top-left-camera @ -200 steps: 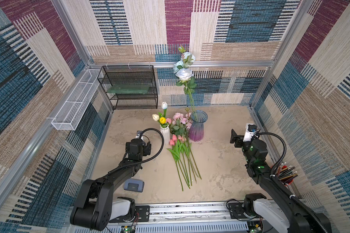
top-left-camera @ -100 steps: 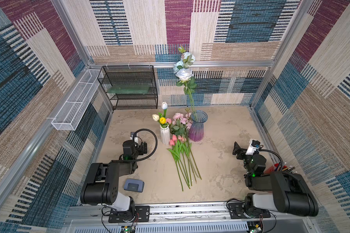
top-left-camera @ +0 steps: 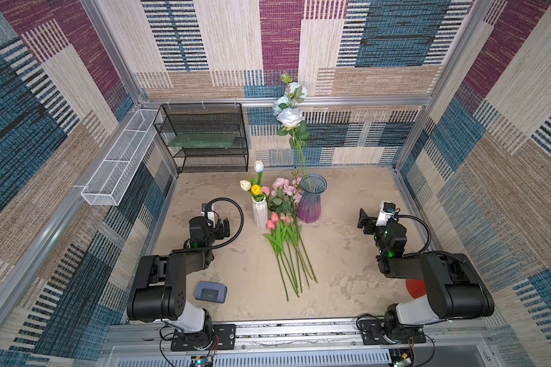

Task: Pick out pink flowers from the vase
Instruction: Reset both arms

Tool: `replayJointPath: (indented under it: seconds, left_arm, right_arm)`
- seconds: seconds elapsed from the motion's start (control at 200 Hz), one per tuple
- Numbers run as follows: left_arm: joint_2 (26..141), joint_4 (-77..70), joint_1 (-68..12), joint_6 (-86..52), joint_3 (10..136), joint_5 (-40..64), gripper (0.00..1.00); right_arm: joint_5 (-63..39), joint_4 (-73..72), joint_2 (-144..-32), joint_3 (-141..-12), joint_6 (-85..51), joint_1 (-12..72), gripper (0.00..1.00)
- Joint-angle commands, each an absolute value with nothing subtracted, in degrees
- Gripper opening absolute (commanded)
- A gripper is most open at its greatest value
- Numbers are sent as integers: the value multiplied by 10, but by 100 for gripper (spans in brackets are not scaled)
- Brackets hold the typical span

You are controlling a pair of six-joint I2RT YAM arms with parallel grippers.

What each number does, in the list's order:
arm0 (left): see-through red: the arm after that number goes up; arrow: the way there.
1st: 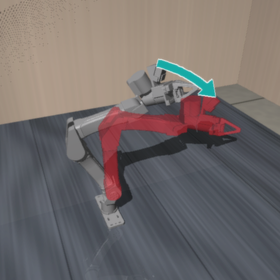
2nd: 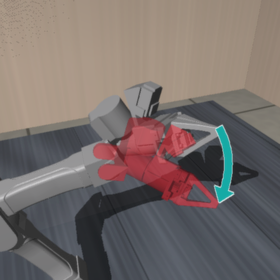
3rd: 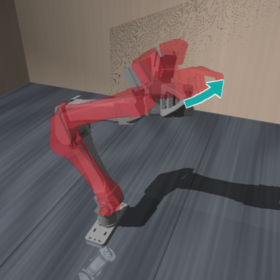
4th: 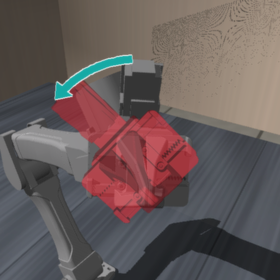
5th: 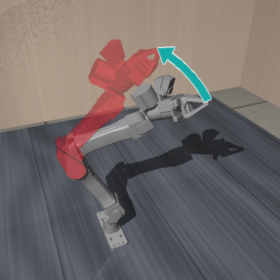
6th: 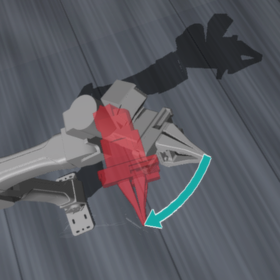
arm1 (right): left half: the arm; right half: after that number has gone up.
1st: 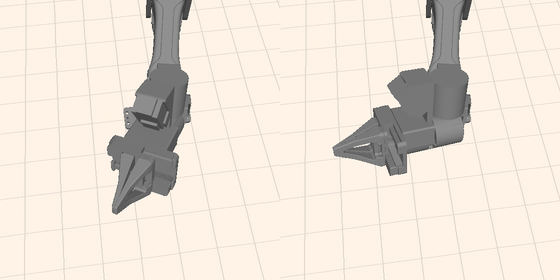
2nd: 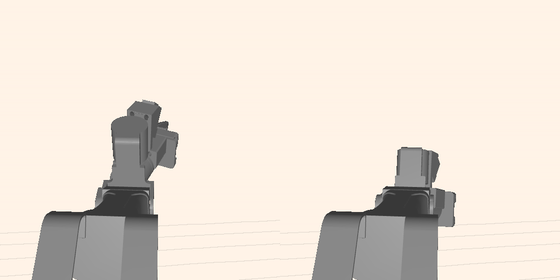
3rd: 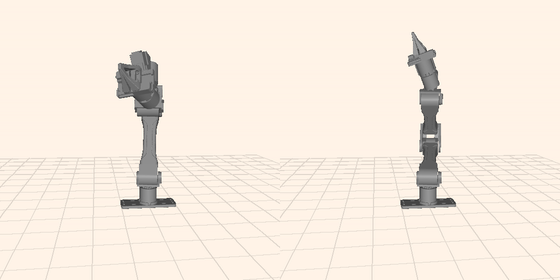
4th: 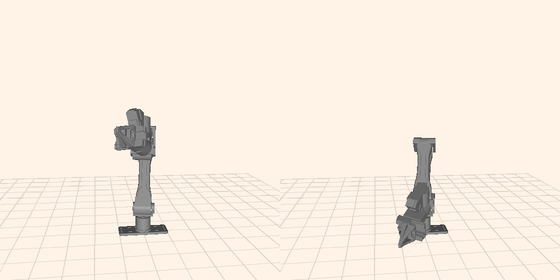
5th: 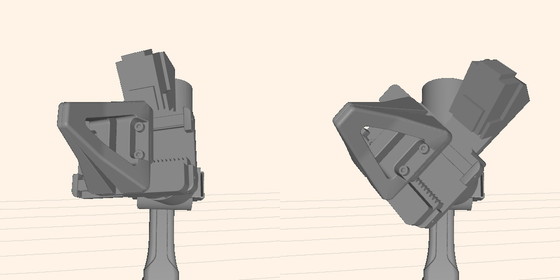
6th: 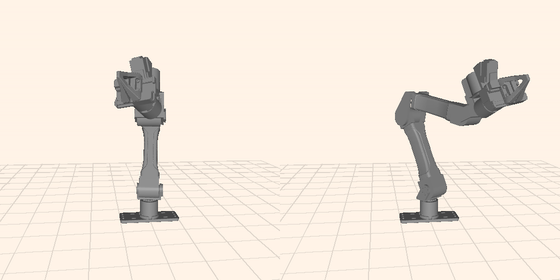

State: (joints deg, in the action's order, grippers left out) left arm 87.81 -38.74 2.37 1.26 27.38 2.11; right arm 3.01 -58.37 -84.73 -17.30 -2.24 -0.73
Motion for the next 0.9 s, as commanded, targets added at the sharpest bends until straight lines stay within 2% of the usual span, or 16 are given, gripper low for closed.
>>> replayJointPath:
  seconds: [0.0,0.896]
  left_arm:
    - [879,-389,24,5,276,36,100]
    - [874,-393,21,7,272,32,100]
  right_arm:
    - [48,-582,-844,-174,-14,-5,95]
    - [39,-580,-845,-175,-14,-9,95]
